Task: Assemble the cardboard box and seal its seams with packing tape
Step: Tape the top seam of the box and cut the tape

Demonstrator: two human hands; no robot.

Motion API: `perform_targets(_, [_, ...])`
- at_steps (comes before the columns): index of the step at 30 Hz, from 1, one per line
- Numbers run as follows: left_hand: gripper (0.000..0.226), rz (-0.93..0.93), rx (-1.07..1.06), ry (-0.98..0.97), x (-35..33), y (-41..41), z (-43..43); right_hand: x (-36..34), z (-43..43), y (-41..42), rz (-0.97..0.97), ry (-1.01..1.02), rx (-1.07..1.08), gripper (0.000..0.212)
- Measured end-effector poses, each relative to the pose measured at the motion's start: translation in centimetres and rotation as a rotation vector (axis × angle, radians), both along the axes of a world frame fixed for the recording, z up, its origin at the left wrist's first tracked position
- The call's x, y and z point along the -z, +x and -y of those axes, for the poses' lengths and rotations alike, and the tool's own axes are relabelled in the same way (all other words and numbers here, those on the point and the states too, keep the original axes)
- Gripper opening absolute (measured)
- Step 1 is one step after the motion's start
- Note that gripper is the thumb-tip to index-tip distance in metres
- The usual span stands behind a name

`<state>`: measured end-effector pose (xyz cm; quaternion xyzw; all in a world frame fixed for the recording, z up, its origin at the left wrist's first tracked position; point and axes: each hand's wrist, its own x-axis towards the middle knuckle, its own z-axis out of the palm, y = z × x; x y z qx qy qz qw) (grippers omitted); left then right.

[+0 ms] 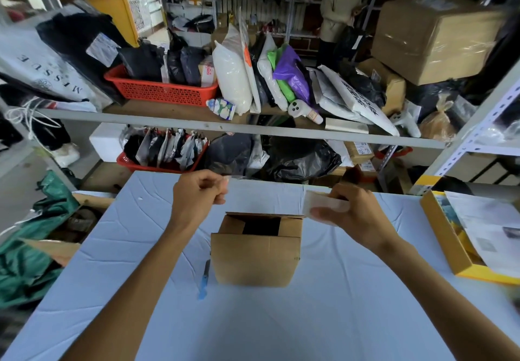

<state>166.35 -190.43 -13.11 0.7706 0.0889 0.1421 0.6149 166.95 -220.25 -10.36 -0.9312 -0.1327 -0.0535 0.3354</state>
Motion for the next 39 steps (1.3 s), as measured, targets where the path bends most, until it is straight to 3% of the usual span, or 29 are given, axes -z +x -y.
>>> perform_targets(4, [0.005,-0.007,0.006,-0.001,0.0,-0.2,0.0,-0.1,0.0,0.2,-0.009,-0.023,-0.006,0.042])
perform_targets(13, [0.018,-0.045,-0.077,0.116,0.5,-0.6,0.0,-0.3,-0.3,0.5,-0.097,-0.048,0.001,0.042])
perform_targets(19, [0.013,-0.014,-0.157,-0.062,0.0,-0.5,0.1,-0.6,-0.5,0.2,-0.100,-0.048,-0.021,0.045])
perform_targets(25, [0.009,0.079,-0.010,0.038,-0.1,-1.0,-0.1,-1.0,0.6,-0.1,-0.121,-0.046,-0.022,0.035])
perform_targets(33, [0.004,0.025,0.066,0.071,0.8,-2.0,-0.5,-1.2,1.2,-0.6,-0.132,-0.041,-0.023,0.031])
perform_targets(39, [0.009,0.040,-0.035,0.079,1.7,-2.7,-0.2,-0.6,0.0,-1.1,-0.052,-0.226,0.083,0.040])
